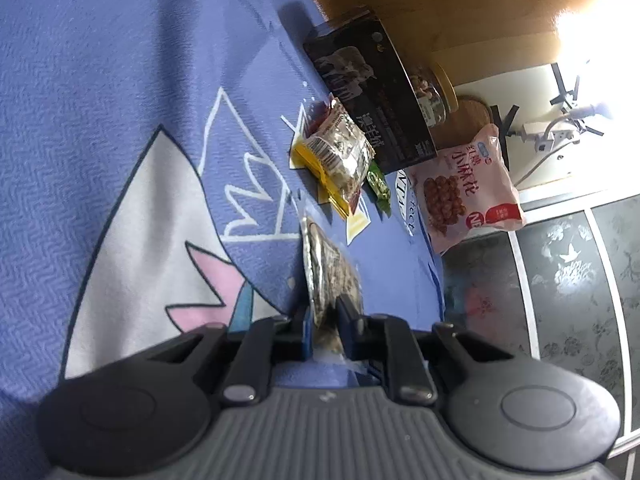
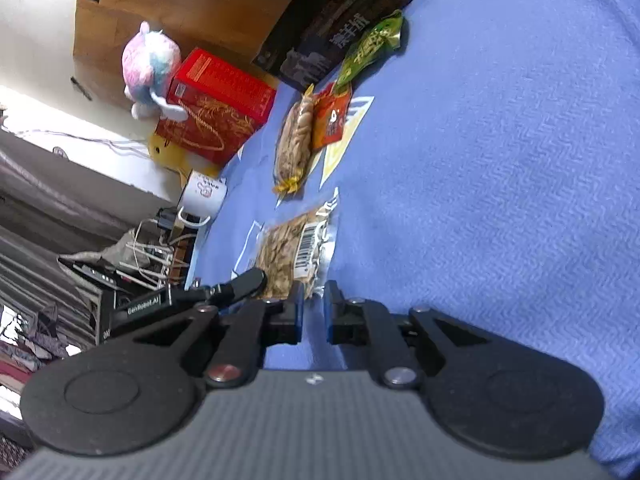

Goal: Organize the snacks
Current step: 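Lift the sunflower-seed bag and carry it toward the tin box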

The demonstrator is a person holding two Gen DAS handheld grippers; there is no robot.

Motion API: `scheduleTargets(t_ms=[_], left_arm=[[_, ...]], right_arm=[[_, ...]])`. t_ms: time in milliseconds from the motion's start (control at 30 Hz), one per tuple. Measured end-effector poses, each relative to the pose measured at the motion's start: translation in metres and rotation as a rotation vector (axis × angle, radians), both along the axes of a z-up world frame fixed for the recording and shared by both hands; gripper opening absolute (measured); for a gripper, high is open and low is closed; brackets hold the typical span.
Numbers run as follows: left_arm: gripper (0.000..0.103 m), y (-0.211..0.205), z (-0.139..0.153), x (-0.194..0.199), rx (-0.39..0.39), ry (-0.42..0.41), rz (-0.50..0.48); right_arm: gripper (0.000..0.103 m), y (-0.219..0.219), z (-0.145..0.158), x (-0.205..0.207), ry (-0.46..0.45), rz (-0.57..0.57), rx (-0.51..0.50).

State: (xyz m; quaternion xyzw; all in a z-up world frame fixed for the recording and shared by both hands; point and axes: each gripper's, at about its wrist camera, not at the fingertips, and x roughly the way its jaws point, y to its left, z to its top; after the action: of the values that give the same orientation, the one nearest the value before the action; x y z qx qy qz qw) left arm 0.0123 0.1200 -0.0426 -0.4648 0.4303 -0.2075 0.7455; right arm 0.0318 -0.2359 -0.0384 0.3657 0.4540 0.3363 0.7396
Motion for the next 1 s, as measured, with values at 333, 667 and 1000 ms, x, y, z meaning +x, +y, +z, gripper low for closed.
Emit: scheduleTargets(t_ms=[333,667,1000], left_arm=[[0.012,0.004,-0.012,0.005,-0.110,0.058,0.003],[0.014,0.000,-0.007,0.004,-0.047,0.025,-0.015],[0.015,-0.015,0.013,0.002,0.100,-0.060,-0.046]], right_arm=[[0.033,0.002,0.009,-0.008,0.029,0.040,-0.002],[0.032,0.010,0.009,-0.002,-0.013,-0.086,0.016],[0.016,0.017,0.016,-0.009,-0.153,-0.075,-0.103]])
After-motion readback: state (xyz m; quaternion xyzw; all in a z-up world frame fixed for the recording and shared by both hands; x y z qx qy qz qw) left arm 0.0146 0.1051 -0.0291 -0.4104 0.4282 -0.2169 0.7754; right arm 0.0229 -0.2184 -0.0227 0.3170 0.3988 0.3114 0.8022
